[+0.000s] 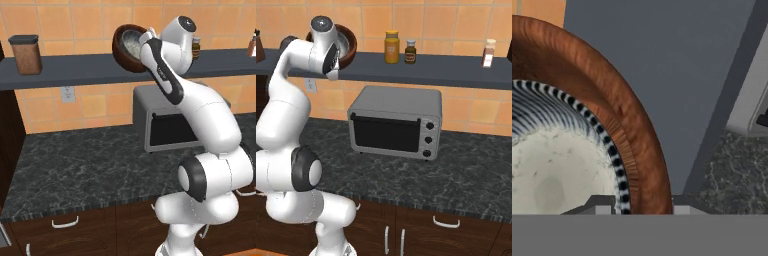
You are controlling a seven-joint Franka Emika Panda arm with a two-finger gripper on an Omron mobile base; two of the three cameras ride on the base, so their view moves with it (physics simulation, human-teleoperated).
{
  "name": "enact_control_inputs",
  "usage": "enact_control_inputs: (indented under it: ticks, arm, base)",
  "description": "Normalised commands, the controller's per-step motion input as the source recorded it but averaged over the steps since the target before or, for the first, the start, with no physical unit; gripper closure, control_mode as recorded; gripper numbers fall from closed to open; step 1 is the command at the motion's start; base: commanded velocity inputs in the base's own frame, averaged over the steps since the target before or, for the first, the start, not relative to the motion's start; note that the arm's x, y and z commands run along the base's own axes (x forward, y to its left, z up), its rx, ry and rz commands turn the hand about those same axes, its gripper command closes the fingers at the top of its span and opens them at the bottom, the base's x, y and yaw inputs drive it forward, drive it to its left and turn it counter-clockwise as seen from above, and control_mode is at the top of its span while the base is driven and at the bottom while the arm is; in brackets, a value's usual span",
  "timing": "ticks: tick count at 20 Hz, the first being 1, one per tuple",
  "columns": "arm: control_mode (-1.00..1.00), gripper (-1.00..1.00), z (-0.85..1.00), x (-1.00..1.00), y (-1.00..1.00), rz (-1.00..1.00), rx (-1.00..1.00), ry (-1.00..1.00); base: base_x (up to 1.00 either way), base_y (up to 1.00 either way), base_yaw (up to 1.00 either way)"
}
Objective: Pick up the bowls on the counter and stack them on top of one another in the open cabinet. Place the smaller bowl on top of the larger bowl.
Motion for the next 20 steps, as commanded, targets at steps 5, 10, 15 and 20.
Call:
enact_control_inputs:
  ticks: [5,10,15,20]
  arm:
    - [-1.00,1.00,-0.11,0.52,0.00,0.00,0.00,0.00]
    - [-1.00,-1.00,-0.13,0.44,0.00,0.00,0.00,0.02]
    - [-1.00,-1.00,0.00,0.02,0.00,0.00,0.00,-0.21]
    - [-1.00,-1.00,0.02,-0.09,0.00,0.01,0.03,-0.24]
  base:
    - [0.00,0.00,0.00]
    - [0.00,0.00,0.00]
    - [0.00,0.00,0.00]
    - [0.00,0.00,0.00]
